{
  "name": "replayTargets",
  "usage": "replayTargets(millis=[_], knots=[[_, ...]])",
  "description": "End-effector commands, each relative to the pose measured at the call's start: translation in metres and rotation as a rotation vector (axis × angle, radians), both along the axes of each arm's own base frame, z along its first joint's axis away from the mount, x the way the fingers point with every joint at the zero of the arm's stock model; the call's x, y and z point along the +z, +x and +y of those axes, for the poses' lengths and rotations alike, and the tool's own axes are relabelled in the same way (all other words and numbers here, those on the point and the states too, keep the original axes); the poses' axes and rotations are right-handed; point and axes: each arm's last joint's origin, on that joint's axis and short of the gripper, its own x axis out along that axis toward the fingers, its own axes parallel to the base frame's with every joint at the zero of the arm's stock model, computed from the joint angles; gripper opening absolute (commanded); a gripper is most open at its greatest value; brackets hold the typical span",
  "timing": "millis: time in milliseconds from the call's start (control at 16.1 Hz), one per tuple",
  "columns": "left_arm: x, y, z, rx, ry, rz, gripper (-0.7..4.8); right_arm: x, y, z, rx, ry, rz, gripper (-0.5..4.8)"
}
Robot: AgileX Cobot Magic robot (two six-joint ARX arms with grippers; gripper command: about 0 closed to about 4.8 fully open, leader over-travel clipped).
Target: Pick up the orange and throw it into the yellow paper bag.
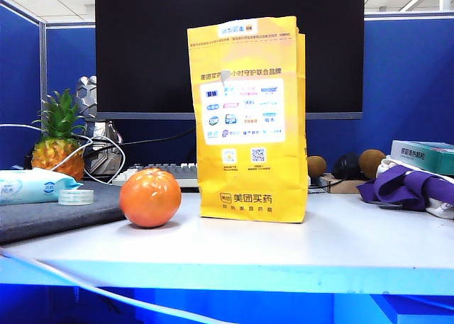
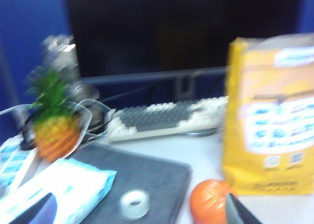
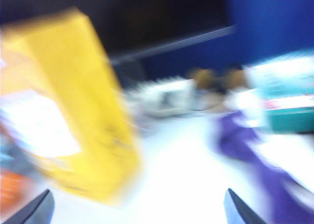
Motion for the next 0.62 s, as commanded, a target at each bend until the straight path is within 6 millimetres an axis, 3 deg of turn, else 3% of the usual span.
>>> replayTargets(millis=[62, 310, 434, 621], knots=[[-0.006, 0.001, 0.0, 0.008, 0.035, 0.05, 4.79, -0.014, 0.001, -0.003, -0.091, -0.061, 0.109, 4.79], [-0.014, 0.001, 0.001, 0.028, 0.046, 0.138, 4.79, -0.018, 0.001, -0.003, -0.111, -0.028, 0.164, 4.79], [-0.02, 0.0, -0.001, -0.032, 0.015, 0.204, 4.79, -0.024, 0.0, 0.0, -0.004, 0.039, 0.242, 4.79], [-0.021, -0.001, -0.002, -0.073, 0.017, 0.215, 4.79, -0.021, 0.0, 0.001, 0.044, 0.046, 0.209, 4.79]])
